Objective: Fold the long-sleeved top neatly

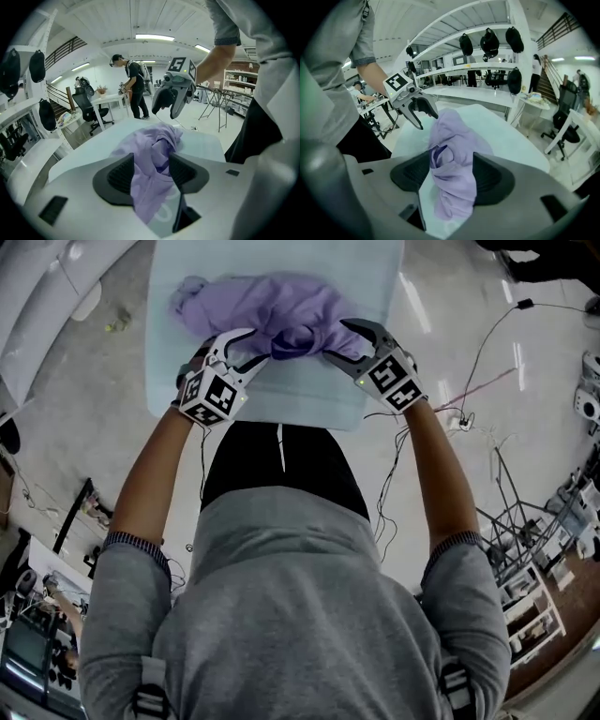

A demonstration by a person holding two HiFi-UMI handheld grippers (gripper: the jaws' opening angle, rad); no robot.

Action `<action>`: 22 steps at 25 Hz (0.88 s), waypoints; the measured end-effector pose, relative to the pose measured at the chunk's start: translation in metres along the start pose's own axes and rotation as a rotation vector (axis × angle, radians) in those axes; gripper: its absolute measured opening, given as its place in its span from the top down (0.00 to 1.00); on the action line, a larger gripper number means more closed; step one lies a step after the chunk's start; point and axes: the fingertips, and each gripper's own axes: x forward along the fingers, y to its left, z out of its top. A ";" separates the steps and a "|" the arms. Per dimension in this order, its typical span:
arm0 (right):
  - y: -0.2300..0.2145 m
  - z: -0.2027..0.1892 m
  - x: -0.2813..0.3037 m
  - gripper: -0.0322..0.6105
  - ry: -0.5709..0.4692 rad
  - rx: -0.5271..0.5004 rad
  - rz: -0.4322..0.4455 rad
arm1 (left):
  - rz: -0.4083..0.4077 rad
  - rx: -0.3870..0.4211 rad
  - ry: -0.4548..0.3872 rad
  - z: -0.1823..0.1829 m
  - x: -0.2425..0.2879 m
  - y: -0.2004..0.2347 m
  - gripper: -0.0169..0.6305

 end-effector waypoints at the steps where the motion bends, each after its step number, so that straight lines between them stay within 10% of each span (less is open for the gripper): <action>1: -0.002 -0.004 0.004 0.48 0.004 -0.008 -0.001 | -0.001 0.011 0.008 -0.004 0.006 0.000 0.59; 13: -0.010 -0.036 0.051 0.53 0.114 -0.131 0.046 | -0.072 0.190 0.108 -0.059 0.059 -0.004 0.63; 22: -0.008 -0.055 0.057 0.76 0.179 -0.178 0.041 | -0.068 0.203 0.129 -0.078 0.074 0.001 0.77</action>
